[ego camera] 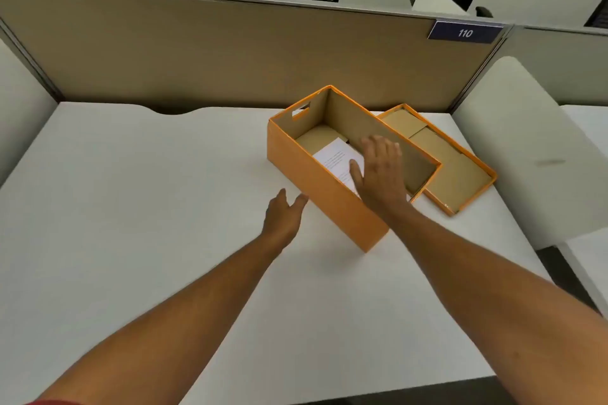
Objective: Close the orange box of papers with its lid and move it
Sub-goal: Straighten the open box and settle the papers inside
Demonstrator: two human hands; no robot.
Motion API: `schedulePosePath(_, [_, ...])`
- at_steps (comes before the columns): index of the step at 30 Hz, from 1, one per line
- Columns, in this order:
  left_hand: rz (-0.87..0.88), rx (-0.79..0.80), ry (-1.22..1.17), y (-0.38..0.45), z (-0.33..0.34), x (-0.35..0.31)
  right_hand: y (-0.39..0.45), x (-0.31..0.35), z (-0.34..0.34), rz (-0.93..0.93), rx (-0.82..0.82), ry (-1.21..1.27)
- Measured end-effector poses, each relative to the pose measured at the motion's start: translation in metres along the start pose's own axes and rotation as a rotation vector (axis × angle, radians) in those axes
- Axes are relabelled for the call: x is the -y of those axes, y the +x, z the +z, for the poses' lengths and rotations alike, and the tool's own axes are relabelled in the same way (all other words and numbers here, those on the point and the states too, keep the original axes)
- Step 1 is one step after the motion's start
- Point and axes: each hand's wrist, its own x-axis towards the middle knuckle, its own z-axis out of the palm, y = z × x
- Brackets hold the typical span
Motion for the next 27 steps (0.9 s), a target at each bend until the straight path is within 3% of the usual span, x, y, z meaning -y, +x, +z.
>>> schedulePosePath(3, [-0.036, 0.05, -0.106, 0.01, 0.031, -0.021, 0.024, -0.047, 0.0, 0.125, 0.043, -0.065])
schedulePosePath(11, [-0.103, -0.007, -0.158, 0.038, 0.084, -0.049, 0.05, -0.13, 0.021, 0.385, 0.386, 0.001])
schedulePosePath(18, [-0.032, -0.074, -0.104, 0.037, 0.068, -0.049, 0.035, -0.124, 0.023, 0.402, 0.16, 0.156])
schedulePosePath(27, [-0.006, -0.127, -0.01, 0.027, -0.075, -0.017, -0.047, -0.014, -0.015, 0.441, 0.095, 0.544])
